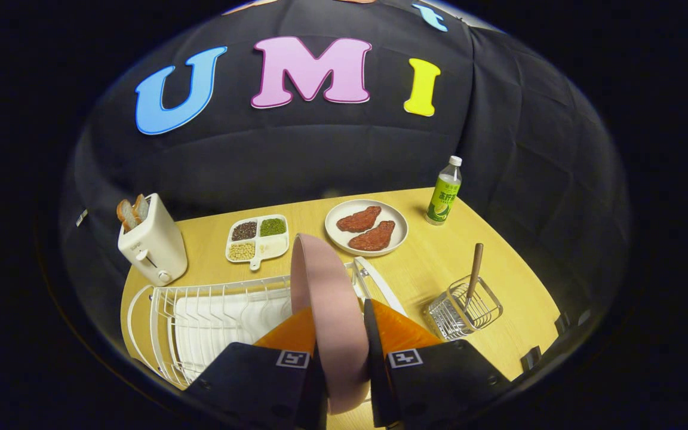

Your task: Take the plate from the dish rack, then take the spoon from the basket and place it into the plate.

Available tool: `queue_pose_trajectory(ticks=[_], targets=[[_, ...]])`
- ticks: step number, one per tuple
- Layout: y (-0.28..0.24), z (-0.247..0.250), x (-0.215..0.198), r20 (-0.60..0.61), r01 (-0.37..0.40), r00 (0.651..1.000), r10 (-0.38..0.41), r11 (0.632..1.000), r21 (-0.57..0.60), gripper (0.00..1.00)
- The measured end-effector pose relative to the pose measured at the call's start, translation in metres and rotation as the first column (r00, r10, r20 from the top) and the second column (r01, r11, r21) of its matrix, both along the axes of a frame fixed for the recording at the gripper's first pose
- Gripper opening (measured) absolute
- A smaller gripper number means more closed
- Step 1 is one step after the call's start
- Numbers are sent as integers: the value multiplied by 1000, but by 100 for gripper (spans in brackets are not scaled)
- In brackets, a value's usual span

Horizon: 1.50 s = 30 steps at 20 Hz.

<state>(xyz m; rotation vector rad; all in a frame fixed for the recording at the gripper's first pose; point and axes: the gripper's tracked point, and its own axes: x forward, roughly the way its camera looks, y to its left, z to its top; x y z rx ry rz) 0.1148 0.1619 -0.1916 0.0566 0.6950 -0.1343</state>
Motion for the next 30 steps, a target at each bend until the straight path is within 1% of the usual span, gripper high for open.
queue_pose_trajectory(ticks=[1,2,3,6,8,10,12,14,17,21,23,26,30], targets=[[-7,7,5,28,24,999,-24,1000,-1,33],[-5,15,8,49,27,998,-28,999,18,32],[-4,16,11,42,22,999,-24,999,42,31],[-1,12,7,10,2,1000,-3,997,80,31],[-1,14,3,17,-22,1000,20,995,98,30],[-2,18,-3,21,-60,998,58,992,111,30],[-3,24,-11,22,-103,995,101,983,150,30],[-3,31,-25,21,-149,989,148,968,201,30],[-19,38,-52,8,-202,978,207,948,246,31],[-42,34,-98,-23,-266,957,289,909,321,30],[-55,25,-126,-55,-294,940,337,880,374,30],[-78,12,-159,-96,-314,914,393,839,445,30],[-115,-17,-183,-141,-344,872,468,793,503,30]])
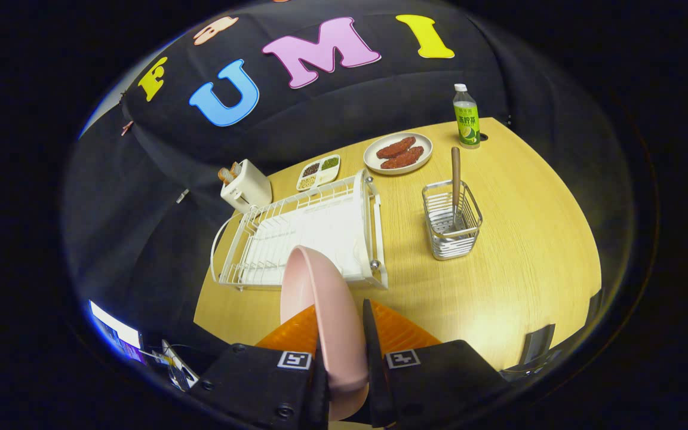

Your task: Take the plate from the dish rack, then take the spoon from the basket and place it into the plate.

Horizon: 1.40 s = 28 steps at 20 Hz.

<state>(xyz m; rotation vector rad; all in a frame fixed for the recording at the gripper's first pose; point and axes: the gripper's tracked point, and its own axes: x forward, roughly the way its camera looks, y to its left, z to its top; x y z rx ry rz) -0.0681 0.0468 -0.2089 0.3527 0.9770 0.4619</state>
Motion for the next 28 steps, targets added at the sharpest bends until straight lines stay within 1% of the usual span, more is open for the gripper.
queue_pose_trajectory(ticks=[4,8,11,13,15,16,18,19,21,22,23,24,26,28], targets=[[-28,-42,0,-66,-56,996,58,998,27,30],[-33,-86,8,-95,-147,984,150,988,34,30],[-34,-114,8,-138,-196,970,201,979,49,30],[-33,-120,8,-162,-191,966,203,978,87,32],[-38,-136,9,-176,-196,963,205,978,66,33],[-43,-135,12,-168,-201,964,208,978,55,35],[-51,-139,18,-133,-196,971,197,980,21,41],[-59,-139,21,-112,-187,976,186,982,-5,46],[-66,-141,24,-82,-194,978,191,981,-29,49],[-71,-138,26,-61,-197,979,195,980,-38,56],[-76,-134,32,-31,-193,981,192,980,-52,78],[-83,-129,40,4,-185,983,185,981,-63,88],[-90,-112,55,84,-158,983,164,984,-79,97],[-95,-88,75,194,-128,970,144,987,-94,99]])
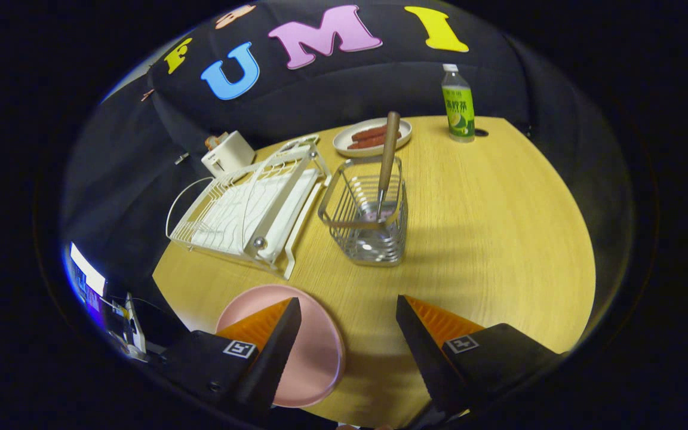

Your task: Take the plate from the dish rack, then take the spoon from the basket and place it into the plate.

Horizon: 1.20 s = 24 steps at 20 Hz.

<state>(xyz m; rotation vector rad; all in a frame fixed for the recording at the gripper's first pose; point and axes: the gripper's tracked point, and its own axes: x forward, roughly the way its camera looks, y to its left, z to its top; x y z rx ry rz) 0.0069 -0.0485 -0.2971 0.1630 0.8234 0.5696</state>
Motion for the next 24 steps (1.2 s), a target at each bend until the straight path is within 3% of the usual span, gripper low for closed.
queue_pose_trajectory(ticks=[4,7,11,16,22,24], targets=[[5,48,33,197,-7,980,5,1000,13,98],[15,67,61,256,-12,967,5,1000,27,98],[20,82,108,328,41,944,-45,999,18,98],[21,65,155,319,123,941,-117,992,1,98],[27,16,189,207,183,963,-171,982,-42,98],[31,5,196,159,203,968,-195,979,-32,88]])
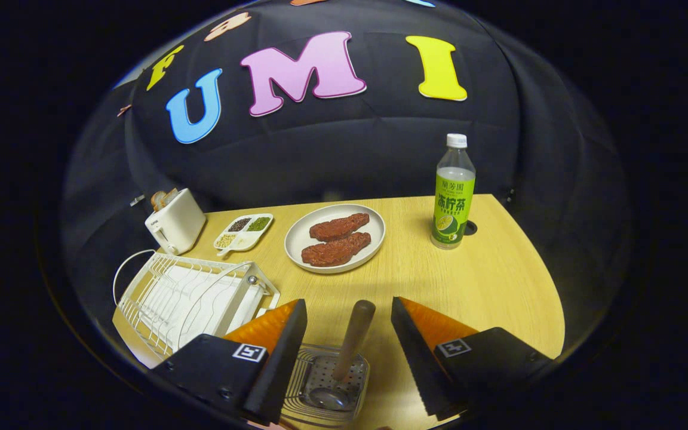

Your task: Take the plate from the dish rack, then take the spoon from the basket and place it into the plate.

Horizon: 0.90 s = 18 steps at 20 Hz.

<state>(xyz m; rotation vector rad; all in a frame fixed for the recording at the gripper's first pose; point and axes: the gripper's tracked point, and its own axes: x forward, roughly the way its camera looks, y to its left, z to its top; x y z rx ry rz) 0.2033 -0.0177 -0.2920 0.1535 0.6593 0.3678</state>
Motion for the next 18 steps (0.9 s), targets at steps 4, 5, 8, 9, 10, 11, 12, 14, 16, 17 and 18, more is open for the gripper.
queue_pose_trajectory(ticks=[4,5,8,9,10,11,12,14,16,17,18], targets=[[7,-16,1,-93,20,996,-17,999,30,58],[7,-17,1,-99,26,995,-23,999,30,49],[5,-23,1,-116,37,993,-36,999,4,30],[6,-24,-1,-131,35,991,-35,999,2,22],[4,-23,-1,-139,45,989,-44,999,-3,21],[4,-22,-1,-145,51,988,-50,999,2,20],[7,-21,-1,-143,47,989,-45,999,10,20],[8,-14,-5,-125,24,992,-25,1000,-6,17],[6,-3,-11,-95,10,995,-13,1000,-30,14],[8,5,-15,-81,7,997,-9,1000,-30,14],[8,12,-19,-78,13,997,-14,1000,-22,15]])
